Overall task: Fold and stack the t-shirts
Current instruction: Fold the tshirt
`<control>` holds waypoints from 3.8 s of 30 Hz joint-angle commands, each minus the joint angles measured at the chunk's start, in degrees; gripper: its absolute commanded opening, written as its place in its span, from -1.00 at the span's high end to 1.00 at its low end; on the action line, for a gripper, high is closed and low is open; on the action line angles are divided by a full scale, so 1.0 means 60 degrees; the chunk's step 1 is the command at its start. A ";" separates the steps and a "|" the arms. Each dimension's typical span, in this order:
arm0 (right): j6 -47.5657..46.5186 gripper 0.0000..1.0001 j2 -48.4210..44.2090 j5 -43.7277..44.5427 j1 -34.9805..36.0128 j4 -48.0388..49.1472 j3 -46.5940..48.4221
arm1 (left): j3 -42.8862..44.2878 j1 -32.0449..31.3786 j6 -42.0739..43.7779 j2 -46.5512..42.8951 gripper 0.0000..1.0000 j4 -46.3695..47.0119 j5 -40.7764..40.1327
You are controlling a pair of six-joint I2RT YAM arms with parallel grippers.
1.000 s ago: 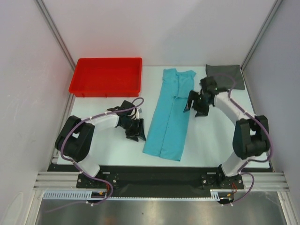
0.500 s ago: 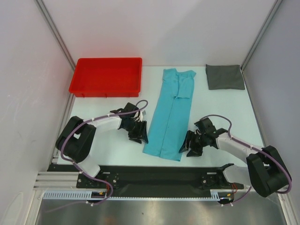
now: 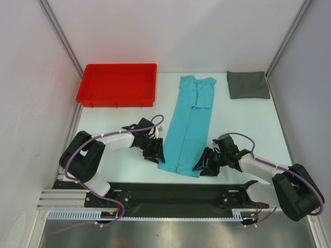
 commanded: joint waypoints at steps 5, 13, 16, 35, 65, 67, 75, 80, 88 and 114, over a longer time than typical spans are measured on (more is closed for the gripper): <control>-0.0001 -0.09 0.0006 0.0390 0.0085 -0.0107 -0.0291 | -0.0669 -0.0189 -0.0038 0.0222 0.08 -0.0019 -0.0713; -0.0075 0.54 0.0109 0.0420 0.0085 -0.0165 -0.0541 | -0.0698 -0.0262 -0.0184 0.0106 0.68 -0.0077 -0.0816; -0.0191 0.98 -0.0066 0.0595 0.0085 -0.0530 -0.0526 | -0.1019 -0.0423 -0.0461 -0.0113 0.99 0.0083 -0.0714; -0.0543 1.00 -0.3215 0.0858 -0.0017 -0.3152 -0.0281 | -0.0965 -0.2240 -0.2207 -0.1872 0.99 -0.0353 -0.1018; -0.3634 1.00 0.5585 -0.0649 -0.4017 -0.3622 0.8481 | 0.8968 0.1115 -0.0594 0.4425 0.99 -0.2612 -0.0582; -0.3663 1.00 0.5792 -0.0635 -0.4046 -0.3739 0.8877 | 0.9290 0.1100 -0.0638 0.4717 0.99 -0.2655 -0.0538; -0.3751 1.00 0.6494 -0.0722 -0.4193 -0.3754 0.9390 | 0.9746 0.1159 -0.0711 0.5305 0.97 -0.2685 -0.0376; -0.3854 1.00 0.6993 -0.0928 -0.4309 -0.3798 0.9741 | 0.9951 0.1217 -0.0785 0.5466 0.94 -0.2699 -0.0537; -0.3956 0.99 0.7462 -0.1030 -0.4441 -0.3900 1.0181 | 1.0712 0.1320 -0.0711 0.6052 0.91 -0.3021 -0.0538; -0.5671 -0.35 0.7568 0.2210 -0.4691 -0.6963 1.2911 | 1.1025 0.1408 0.0737 0.4356 -0.20 -0.4237 -0.3774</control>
